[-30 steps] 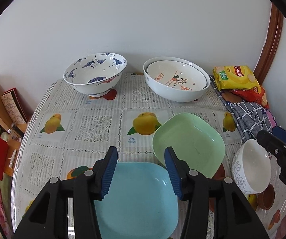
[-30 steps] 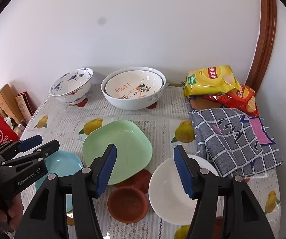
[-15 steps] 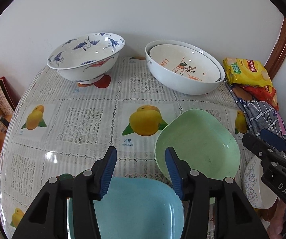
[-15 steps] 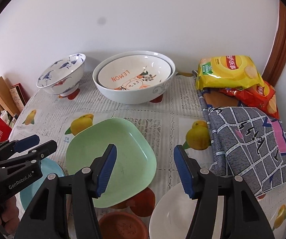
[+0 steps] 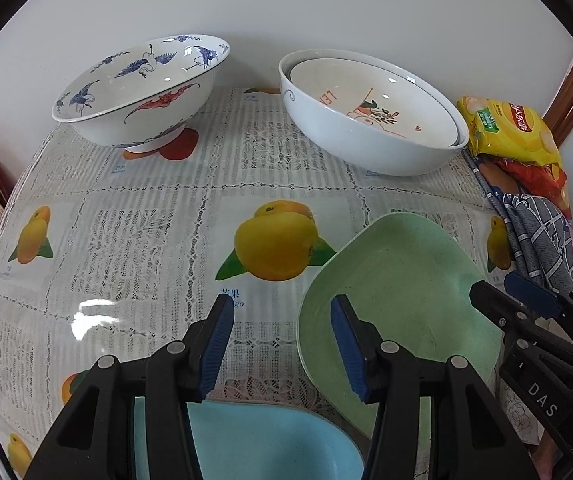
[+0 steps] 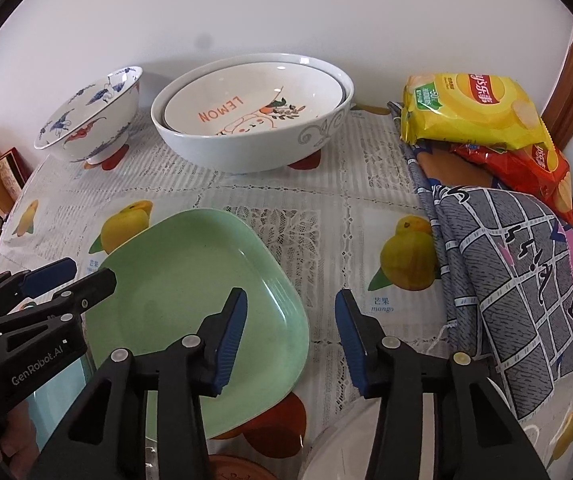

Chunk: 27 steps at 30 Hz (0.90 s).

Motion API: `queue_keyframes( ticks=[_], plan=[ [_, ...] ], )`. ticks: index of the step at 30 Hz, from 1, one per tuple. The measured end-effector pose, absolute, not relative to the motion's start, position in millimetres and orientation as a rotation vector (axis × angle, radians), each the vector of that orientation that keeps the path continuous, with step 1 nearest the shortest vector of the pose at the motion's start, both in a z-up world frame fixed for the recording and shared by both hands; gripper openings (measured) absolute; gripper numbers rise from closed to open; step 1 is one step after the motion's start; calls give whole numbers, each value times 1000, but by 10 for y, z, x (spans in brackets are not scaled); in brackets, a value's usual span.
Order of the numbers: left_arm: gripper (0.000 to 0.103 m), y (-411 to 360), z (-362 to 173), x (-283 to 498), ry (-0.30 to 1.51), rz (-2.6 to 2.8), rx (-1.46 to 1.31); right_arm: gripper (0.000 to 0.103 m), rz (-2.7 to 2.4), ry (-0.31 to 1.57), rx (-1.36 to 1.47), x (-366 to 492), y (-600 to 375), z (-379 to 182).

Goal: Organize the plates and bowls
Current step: 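Move the left tool to the pale-green plate rim, then close the left tool on the green plate rim and lift it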

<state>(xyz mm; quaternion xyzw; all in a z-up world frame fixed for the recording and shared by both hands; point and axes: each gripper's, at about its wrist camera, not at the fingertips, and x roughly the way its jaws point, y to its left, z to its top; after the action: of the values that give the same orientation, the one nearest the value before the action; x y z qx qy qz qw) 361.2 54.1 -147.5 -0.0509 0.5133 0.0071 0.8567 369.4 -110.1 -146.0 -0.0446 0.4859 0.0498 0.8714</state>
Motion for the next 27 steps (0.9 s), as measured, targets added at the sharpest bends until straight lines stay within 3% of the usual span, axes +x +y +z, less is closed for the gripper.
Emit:
queue_keyframes(
  ticks=[7,11,13,18,27],
  plan=[
    [48,516,-1582,3695,1108,16,-108,34,63,1056,-143,3758,-1078,-1582],
    [48,493,-1617,3728,1110,6,-115,21,50,1056,-170,3763,-1066,-1593],
    [42,478,-1628,3747,1109,3,-113,15,53,1065,-179,3783,-1061,-1604],
    [16,469,-1668,3777,1110,-30,-146,13,51,1054,-191,3773,-1037,-1626],
    [13,466,-1467,3682,1050,-45,-140,11,58,977,-168,3685,-1056,-1474]
  ],
)
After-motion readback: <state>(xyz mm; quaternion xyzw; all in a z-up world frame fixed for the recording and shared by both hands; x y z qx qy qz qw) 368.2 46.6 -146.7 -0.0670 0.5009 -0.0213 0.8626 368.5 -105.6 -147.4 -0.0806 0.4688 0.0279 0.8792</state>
